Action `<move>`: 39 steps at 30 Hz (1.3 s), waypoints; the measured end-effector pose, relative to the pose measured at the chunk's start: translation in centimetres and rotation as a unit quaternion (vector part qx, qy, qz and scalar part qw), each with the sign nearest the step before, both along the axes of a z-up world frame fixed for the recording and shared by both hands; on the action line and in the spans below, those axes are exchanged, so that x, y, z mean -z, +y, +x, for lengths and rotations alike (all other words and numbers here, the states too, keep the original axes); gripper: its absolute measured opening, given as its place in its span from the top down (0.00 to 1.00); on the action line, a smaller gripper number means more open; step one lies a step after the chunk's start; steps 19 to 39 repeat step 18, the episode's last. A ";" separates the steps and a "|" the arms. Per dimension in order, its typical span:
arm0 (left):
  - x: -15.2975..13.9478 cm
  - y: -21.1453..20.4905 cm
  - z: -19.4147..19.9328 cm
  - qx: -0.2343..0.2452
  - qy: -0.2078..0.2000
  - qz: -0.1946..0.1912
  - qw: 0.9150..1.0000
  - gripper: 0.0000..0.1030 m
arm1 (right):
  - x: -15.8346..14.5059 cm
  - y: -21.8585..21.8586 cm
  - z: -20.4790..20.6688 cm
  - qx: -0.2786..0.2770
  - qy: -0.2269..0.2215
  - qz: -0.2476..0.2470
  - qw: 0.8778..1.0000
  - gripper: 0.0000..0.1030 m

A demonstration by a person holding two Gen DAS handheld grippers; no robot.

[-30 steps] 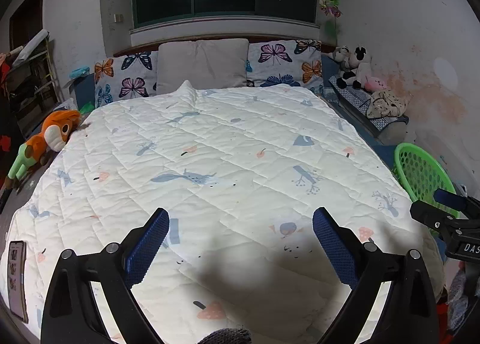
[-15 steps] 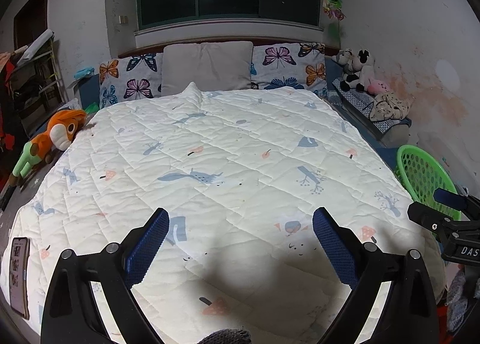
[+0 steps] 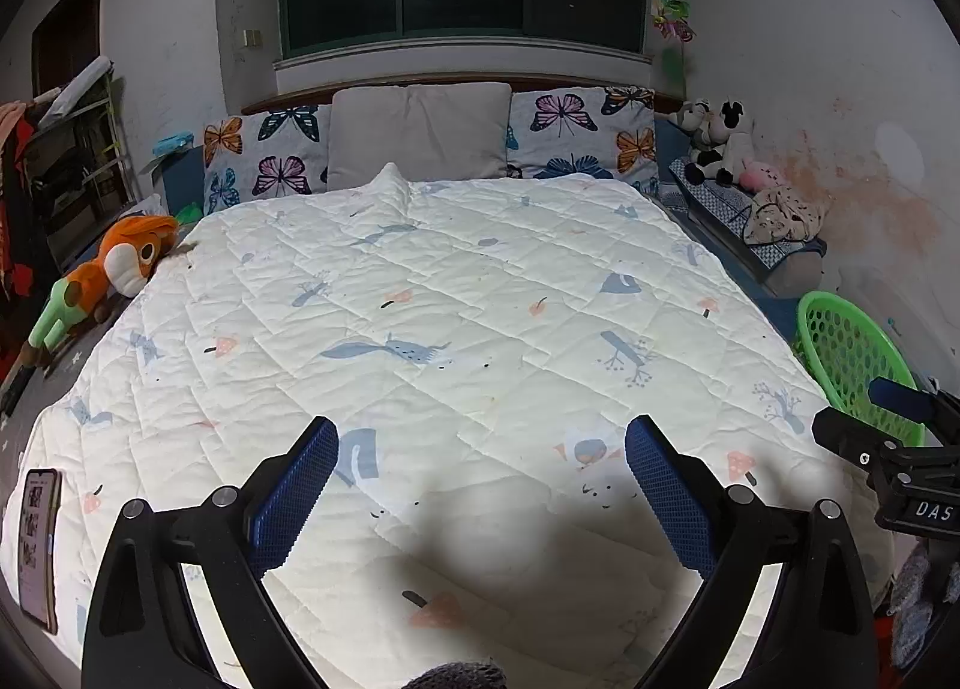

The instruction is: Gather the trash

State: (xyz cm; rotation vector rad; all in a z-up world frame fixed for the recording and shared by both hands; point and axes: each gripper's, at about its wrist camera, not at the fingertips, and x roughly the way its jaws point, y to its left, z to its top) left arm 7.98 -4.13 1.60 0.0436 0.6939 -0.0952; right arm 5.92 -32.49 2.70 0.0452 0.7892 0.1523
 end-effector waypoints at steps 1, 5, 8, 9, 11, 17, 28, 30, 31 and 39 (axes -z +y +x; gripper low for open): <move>0.0 -0.1 0.0 0.000 0.000 0.000 1.000 0.09 | 0.0 0.0 0.0 0.000 0.000 -0.001 1.000 0.05; 0.0 -0.1 -0.2 -0.001 -0.005 -0.001 1.000 0.10 | 0.2 0.2 -0.1 -0.001 0.000 -0.001 1.000 0.05; 0.1 -0.1 -0.3 -0.004 -0.007 0.000 1.000 0.10 | 0.3 0.4 -0.1 -0.002 0.001 -0.002 1.000 0.05; 0.1 -0.1 -0.3 -0.005 -0.007 0.002 1.000 0.10 | 0.3 0.4 -0.1 -0.002 0.001 -0.001 1.000 0.05; 0.1 -0.1 -0.3 -0.005 -0.006 0.003 1.000 0.10 | 0.4 0.4 0.0 -0.003 0.002 0.000 1.000 0.05; 0.3 -0.1 -0.2 -0.009 -0.006 0.005 1.000 0.10 | 0.5 0.7 0.0 -0.008 0.003 -0.001 1.000 0.05; 0.3 -0.1 -0.3 -0.010 -0.006 0.006 1.000 0.10 | 0.5 0.7 0.0 -0.008 0.003 -0.001 1.000 0.05; 0.3 -0.1 -0.3 -0.010 -0.006 0.006 1.000 0.10 | 0.5 0.7 0.0 -0.008 0.003 -0.001 1.000 0.05; 0.3 -0.1 -0.3 -0.010 -0.006 0.006 1.000 0.10 | 0.5 0.7 0.0 -0.008 0.003 -0.001 1.000 0.05; 0.3 -0.1 -0.3 -0.010 -0.006 0.006 1.000 0.10 | 0.5 0.7 0.0 -0.008 0.003 -0.001 1.000 0.05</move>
